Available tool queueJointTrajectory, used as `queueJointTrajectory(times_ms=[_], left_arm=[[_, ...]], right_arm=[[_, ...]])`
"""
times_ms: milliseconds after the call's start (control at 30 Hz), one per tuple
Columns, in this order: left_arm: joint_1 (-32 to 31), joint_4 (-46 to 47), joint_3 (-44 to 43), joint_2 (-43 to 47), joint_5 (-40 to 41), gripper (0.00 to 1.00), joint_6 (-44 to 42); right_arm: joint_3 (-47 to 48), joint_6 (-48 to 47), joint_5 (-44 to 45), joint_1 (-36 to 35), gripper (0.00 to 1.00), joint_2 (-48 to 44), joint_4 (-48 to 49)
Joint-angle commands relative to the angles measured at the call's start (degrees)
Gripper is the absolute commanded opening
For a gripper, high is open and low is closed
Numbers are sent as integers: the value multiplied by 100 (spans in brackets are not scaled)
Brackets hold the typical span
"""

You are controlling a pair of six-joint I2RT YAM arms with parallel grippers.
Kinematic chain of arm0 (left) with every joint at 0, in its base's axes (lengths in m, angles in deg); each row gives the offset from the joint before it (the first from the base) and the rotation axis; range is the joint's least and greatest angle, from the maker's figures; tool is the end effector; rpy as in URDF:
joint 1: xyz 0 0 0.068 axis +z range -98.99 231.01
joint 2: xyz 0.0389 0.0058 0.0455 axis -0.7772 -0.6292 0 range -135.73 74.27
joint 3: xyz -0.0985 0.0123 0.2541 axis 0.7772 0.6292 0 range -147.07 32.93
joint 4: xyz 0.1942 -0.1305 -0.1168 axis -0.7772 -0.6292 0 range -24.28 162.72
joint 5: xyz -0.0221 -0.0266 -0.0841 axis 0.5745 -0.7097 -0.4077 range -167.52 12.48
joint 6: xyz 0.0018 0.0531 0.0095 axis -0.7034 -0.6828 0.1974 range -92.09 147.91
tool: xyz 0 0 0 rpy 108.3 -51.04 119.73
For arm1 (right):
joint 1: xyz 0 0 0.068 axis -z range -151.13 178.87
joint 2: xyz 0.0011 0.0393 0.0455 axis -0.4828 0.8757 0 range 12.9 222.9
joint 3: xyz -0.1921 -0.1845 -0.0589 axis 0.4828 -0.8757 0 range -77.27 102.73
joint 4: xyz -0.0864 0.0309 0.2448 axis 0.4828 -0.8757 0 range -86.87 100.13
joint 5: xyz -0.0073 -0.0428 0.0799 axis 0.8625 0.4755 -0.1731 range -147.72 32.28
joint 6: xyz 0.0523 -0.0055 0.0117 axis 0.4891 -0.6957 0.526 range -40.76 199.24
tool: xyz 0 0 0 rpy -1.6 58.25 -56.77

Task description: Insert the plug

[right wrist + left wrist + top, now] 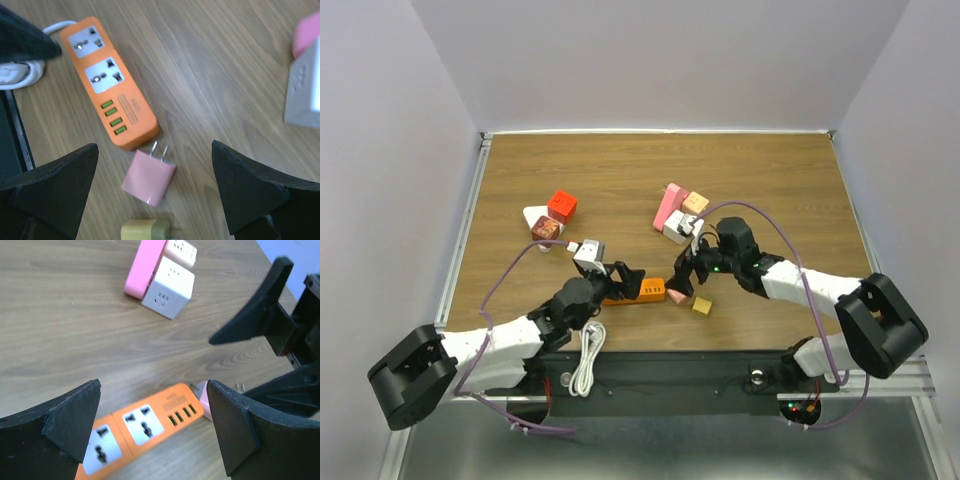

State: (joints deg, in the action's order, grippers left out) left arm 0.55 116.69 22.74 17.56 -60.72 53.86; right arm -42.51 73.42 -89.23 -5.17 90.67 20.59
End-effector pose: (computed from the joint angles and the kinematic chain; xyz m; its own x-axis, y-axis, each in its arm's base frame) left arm 0.1323 -0.1441 0.1928 -0.2681 -0.3332 -0.9039 0.4862 0.7632 -0.4256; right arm 0.2151 0.1676 0.1921 -0.3582 -0.3464 -0.8670 -0.8832 0.4269 0.1943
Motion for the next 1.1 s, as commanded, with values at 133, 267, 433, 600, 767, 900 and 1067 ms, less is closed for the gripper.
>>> queueJointTrajectory(times_ms=[133,267,433,600,767,900,1067], left_arm=[[-912,-634,88,327,1343,99,999],[-1142,-933,26,389,1493,99,1192],[-1159,-943,105,275,1379,99,1464],[-1194,-978,228,362,1335,99,1605],[-1203,-1206,246,564,1361,99,1641],[-1212,-1364,264,766,1431,99,1606],[-1212,-1522,308,968,1476,99,1623]], right_arm=[[39,-841,-708,-68,99,633,1529],[136,-1192,-830,-76,99,791,1503],[303,-1535,-1199,-67,99,1046,1345],[426,-1641,-1490,-129,99,1449,1310],[531,-1694,-1499,-278,99,1749,1353],[672,-1711,-1376,-498,98,1978,1319],[734,-1720,-1306,-674,98,2119,1327]])
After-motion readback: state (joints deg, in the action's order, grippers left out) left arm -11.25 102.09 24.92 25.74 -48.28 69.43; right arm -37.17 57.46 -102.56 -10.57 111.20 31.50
